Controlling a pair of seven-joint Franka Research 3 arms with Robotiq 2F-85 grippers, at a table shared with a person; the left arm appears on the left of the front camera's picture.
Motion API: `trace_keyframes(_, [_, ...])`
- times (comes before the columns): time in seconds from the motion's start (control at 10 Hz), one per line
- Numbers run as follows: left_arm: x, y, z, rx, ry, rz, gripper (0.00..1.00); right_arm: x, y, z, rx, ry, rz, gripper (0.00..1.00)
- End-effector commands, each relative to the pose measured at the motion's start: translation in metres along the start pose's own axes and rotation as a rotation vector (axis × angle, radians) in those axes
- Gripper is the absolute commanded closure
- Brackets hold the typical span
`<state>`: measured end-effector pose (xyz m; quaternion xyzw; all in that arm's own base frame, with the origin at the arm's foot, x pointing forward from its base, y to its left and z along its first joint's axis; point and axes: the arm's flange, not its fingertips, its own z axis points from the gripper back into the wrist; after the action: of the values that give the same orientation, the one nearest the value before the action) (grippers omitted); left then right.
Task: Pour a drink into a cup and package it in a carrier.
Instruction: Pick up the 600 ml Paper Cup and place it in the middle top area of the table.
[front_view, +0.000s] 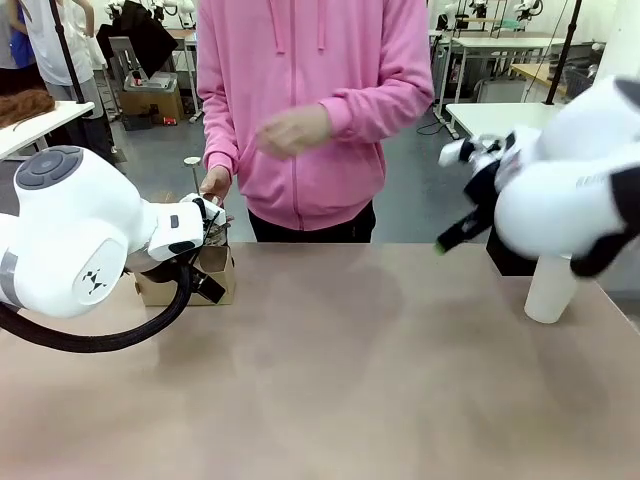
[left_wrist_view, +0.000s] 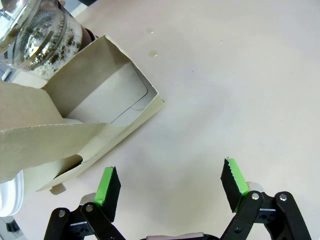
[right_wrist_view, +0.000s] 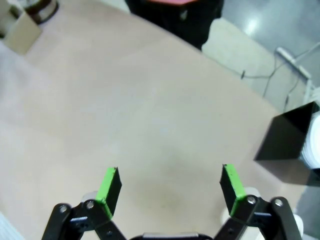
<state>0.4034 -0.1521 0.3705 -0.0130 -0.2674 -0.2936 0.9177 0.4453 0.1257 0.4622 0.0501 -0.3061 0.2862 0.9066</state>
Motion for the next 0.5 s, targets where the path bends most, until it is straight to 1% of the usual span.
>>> trace_keyframes(0.0, [0.0,0.0,0.0,0.0,0.0,0.001,0.0,0.001,-0.084,0.033,0.143,-0.052,0.032,0.0])
trace_keyframes(0.1, [0.0,0.0,0.0,0.0,0.0,0.001,0.0,-0.011,-0.126,0.051,0.232,-0.101,0.056,0.0])
trace_keyframes(0.2, [0.0,0.0,0.0,0.0,0.0,0.001,0.0,-0.032,-0.167,0.064,0.295,-0.157,0.094,0.0])
trace_keyframes(0.3, [0.0,0.0,0.0,0.0,0.0,0.001,0.0,-0.061,-0.199,0.074,0.355,-0.248,0.138,0.0])
trace_keyframes(0.4, [0.0,0.0,0.0,0.0,0.0,0.001,0.0,-0.097,-0.227,0.078,0.405,-0.36,0.163,0.0])
